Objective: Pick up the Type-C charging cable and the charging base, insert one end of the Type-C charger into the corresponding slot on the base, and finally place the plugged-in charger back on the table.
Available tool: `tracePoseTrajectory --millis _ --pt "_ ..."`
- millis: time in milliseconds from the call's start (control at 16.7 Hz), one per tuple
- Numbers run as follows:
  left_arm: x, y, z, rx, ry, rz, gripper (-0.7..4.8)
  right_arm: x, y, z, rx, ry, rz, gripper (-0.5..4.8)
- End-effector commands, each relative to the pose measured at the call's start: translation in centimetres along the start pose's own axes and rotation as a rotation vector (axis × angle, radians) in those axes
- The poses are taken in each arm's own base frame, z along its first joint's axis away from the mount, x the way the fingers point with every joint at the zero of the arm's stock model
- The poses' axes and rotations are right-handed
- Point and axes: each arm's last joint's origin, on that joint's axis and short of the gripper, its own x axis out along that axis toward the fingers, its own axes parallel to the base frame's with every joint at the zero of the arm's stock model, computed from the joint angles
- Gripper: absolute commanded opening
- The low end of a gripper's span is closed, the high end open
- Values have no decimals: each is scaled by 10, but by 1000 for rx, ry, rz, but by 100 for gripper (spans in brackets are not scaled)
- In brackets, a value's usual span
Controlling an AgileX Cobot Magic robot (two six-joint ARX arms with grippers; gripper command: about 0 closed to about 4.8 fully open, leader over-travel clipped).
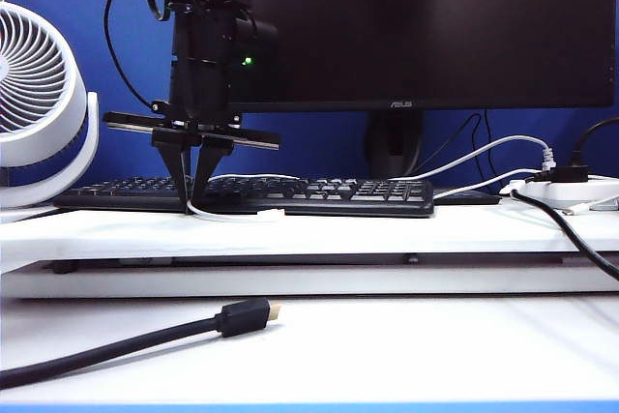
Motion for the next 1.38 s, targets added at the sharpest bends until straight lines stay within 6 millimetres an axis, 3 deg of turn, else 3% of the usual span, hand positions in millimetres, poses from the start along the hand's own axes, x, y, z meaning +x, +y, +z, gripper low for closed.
tracePoseTrajectory --millis 60,360,480,659,839,1019,1079,1199,1379 --pt "-1 1 -1 123 9 -21 -6 -2 1 4 -15 -24 2 0" --pt "-52 12 2 440 -160 -111 -6 -2 1 4 -15 -24 1 0" --pt "-61 13 2 546 -195 -156 -6 -2 1 4 -15 -24 2 0" --pt "-63 8 -2 722 -173 -310 -6 -2 1 4 -15 -24 2 0" --pt "-61 3 -1 890 -226 -319 -5 -2 1 4 -11 -24 2 0" --pt "-48 -3 1 1126 -251 -331 43 -2 1 4 12 -23 3 0" --pt "-43 -6 3 1135 -256 -325 70 -2 1 4 12 -23 3 0" --pt "-29 -11 6 1141 -250 -332 72 -2 1 4 12 -23 3 0" --pt "-27 -12 6 1124 -244 -332 74 -2 1 4 12 -23 3 0"
